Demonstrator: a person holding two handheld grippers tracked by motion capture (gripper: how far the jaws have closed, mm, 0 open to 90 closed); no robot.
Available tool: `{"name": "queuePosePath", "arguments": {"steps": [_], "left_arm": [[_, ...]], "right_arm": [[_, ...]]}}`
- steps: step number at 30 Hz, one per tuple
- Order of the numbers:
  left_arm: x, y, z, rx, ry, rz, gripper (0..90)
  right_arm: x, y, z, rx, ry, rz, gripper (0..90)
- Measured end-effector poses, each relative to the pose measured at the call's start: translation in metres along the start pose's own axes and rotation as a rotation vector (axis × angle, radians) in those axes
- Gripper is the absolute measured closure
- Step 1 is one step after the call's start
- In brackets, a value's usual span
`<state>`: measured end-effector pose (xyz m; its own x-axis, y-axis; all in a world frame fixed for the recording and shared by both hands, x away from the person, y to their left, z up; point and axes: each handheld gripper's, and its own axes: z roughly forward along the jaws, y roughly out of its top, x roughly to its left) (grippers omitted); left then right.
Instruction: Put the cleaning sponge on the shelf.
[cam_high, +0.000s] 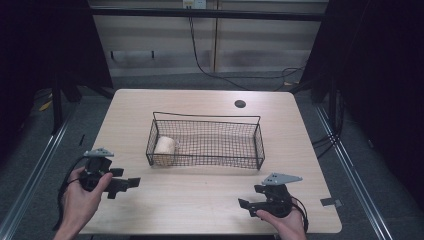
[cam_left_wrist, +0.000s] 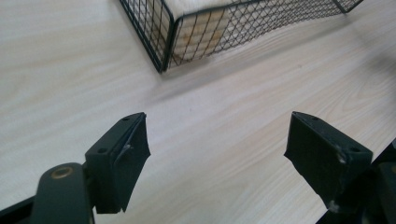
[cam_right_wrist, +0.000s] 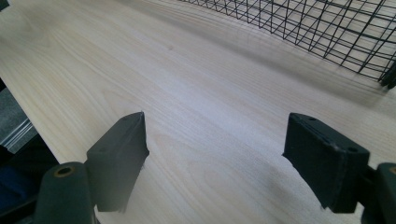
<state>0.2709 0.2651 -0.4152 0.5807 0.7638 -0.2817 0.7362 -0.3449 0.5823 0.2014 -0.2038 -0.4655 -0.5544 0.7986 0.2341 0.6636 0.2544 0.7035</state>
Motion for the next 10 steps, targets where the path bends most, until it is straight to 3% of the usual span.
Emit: {"name": "queuePosePath", "arguments": {"steps": [2,4,5,8,10], "left_arm": [[-0.002,-0.01,0.004,-0.009,0.012,-0.006,21.0],[-0.001,-0.017,0.007,0.031,0.013,-0.009,21.4],[0.0,-0.022,0.007,0.009,0.008,-0.026,21.4],[0.003,-0.032,0.01,0.005,-0.024,-0.054,21.5],[0.004,-0.035,0.011,-0.002,-0.029,-0.039,21.4]], "right_arm": [[0.0,0.0,0.001,0.009,-0.011,0.009,21.3],[-0.002,-0.002,0.0,0.016,-0.027,0.015,21.4],[-0.002,-0.002,0.0,0.016,-0.027,0.015,21.4],[-0.006,-0.003,-0.001,0.01,-0.048,0.025,21.7],[-0.007,-0.003,0.001,0.01,-0.059,0.027,21.7]]}}
